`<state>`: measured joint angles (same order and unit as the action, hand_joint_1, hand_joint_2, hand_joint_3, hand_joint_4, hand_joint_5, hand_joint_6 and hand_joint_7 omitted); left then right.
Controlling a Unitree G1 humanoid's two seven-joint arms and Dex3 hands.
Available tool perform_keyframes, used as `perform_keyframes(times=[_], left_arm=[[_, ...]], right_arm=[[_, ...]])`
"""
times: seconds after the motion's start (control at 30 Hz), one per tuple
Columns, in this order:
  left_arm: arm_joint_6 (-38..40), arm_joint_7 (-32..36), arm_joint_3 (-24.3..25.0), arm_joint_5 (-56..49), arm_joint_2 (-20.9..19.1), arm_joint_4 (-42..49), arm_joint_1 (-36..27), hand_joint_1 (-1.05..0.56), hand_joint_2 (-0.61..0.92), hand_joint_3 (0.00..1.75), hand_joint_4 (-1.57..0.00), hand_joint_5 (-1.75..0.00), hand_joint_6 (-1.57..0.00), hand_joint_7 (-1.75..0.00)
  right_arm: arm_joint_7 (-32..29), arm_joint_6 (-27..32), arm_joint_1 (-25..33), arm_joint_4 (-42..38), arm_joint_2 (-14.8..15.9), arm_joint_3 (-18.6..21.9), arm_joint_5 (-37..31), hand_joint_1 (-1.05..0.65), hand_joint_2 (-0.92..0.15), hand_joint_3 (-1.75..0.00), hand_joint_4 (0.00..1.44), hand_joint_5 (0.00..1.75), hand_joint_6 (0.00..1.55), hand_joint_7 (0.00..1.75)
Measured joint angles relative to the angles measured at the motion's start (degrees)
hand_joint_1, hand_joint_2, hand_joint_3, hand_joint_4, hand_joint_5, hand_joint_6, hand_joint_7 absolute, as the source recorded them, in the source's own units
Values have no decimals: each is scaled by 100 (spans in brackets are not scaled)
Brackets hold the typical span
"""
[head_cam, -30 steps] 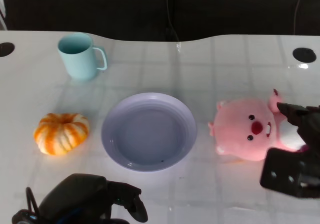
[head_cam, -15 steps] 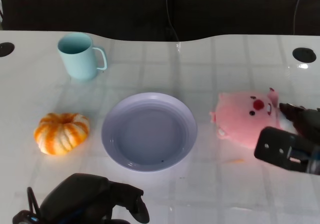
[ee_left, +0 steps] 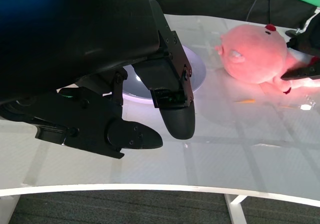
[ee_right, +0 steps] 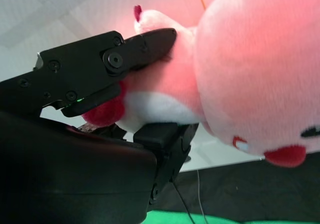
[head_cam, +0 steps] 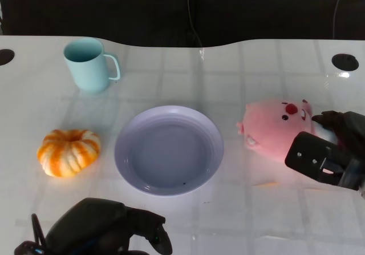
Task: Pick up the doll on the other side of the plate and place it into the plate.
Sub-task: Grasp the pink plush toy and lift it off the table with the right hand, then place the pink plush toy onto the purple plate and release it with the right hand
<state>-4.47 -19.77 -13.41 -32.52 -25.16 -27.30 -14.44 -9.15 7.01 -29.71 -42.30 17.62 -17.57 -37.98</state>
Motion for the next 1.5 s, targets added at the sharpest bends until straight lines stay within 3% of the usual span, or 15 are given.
perform_keyframes(times=[0.17,0.27,0.33,0.37,0.43,0.47,0.53,0.63,0.67,0.8,0.9,1.23,1.33,1.5], left_arm=[[0,-4,0,-26,-8,0,0,-19,92,23,-74,-132,-87,-68],[6,-8,1,-26,-10,0,0,-19,92,23,-74,-132,-87,-67],[26,-33,1,-28,-11,0,0,-19,92,23,-74,-133,-87,-67],[25,-35,1,-33,-11,0,0,-19,92,23,-75,-133,-87,-67],[-3,-34,1,-36,-12,6,-1,-18,92,22,-75,-135,-87,-67],[-15,-34,1,-36,-12,8,-1,-19,92,23,-74,-135,-87,-67],[-13,-34,2,-37,-12,13,-2,-19,92,23,-73,-134,-87,-67],[-12,-34,13,-41,-18,13,-4,-20,92,24,-73,-134,-87,-67],[-11,-35,24,-41,-26,13,-8,-20,92,24,-73,-133,-87,-67],[-13,-36,76,-40,-70,12,-39,-20,92,22,-74,-133,-88,-66],[-51,-36,95,-40,-112,12,-96,-20,92,22,-74,-132,-88,-66],[-179,-33,65,-111,-120,14,-118,-20,92,20,-75,-128,-88,-65],[-179,-30,29,-167,-108,15,-118,-19,92,19,-76,-127,-88,-64],[-189,19,-61,-281,-29,18,-116,-18,92,19,-78,-126,-89,-64]], right_arm=[[-65,23,-83,-16,40,-141,-81,-27,-92,-27,80,121,125,14],[-83,32,-83,23,45,-175,-99,-27,-92,-24,78,135,121,26],[-82,32,-82,72,46,-167,-68,-27,-91,-25,80,125,113,36],[-65,39,-78,111,45,-153,-21,-28,-92,-25,82,115,112,32],[-26,103,-59,240,43,-124,54,-28,-89,-27,83,117,115,27],[-12,137,-53,312,38,-115,77,-27,-85,-36,82,130,116,35],[2,167,-38,450,29,-79,187,-26,-73,-61,81,147,96,82],[13,250,13,690,-31,75,359,-23,-70,-71,80,155,87,105],[24,279,41,782,-60,158,486,-19,-63,-85,82,167,79,131],[87,342,133,1173,-250,526,965,-18,-48,-117,91,174,73,169],[162,347,206,1501,-329,707,1249,-19,-39,-132,93,175,77,174],[684,337,403,2686,-569,755,1636,-13,-35,-141,95,175,78,175],[826,317,368,2796,-675,688,1636,-13,-34,-140,94,175,77,175],[1001,486,47,2841,-980,419,1578,-13,-41,-126,93,175,74,175]])
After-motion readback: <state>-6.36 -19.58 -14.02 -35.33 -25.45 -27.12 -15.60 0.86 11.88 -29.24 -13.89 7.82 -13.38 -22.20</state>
